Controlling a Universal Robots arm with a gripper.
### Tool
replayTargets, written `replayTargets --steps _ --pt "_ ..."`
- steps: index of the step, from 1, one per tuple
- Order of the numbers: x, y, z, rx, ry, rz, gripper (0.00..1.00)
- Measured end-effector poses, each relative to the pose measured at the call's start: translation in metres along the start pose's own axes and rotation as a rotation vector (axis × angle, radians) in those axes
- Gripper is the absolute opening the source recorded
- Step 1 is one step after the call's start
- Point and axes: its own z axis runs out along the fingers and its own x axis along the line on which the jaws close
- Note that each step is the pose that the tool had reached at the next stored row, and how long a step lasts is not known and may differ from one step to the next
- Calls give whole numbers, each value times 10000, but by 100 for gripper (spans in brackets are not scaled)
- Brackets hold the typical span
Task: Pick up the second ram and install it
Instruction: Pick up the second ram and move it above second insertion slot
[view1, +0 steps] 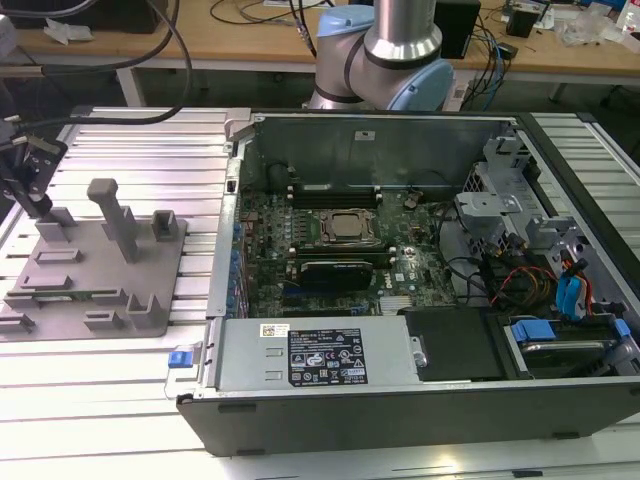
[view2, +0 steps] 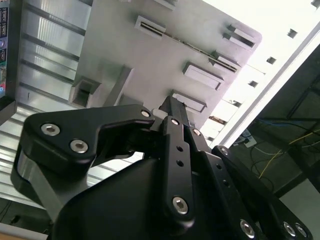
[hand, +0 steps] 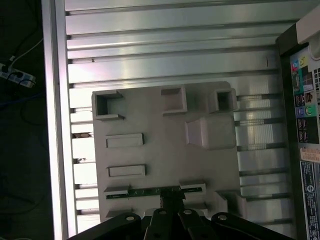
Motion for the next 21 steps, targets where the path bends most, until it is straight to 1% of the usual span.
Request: replayTargets --steps 8,10,12,13,14,16,18,21 --pt "6 0 1 0 1 -3 8" --pt "6 0 1 0 5 -90 8" --pt "5 0 1 -4 24 -526 8" --pt "5 0 2 -7 37 -836 8" --pt "6 0 2 3 63 -1443 8" --pt "6 0 3 5 82 -1868 8" --pt "6 -1 6 -1 118 -2729 8" --pt "6 -1 11 -5 148 -3410 8"
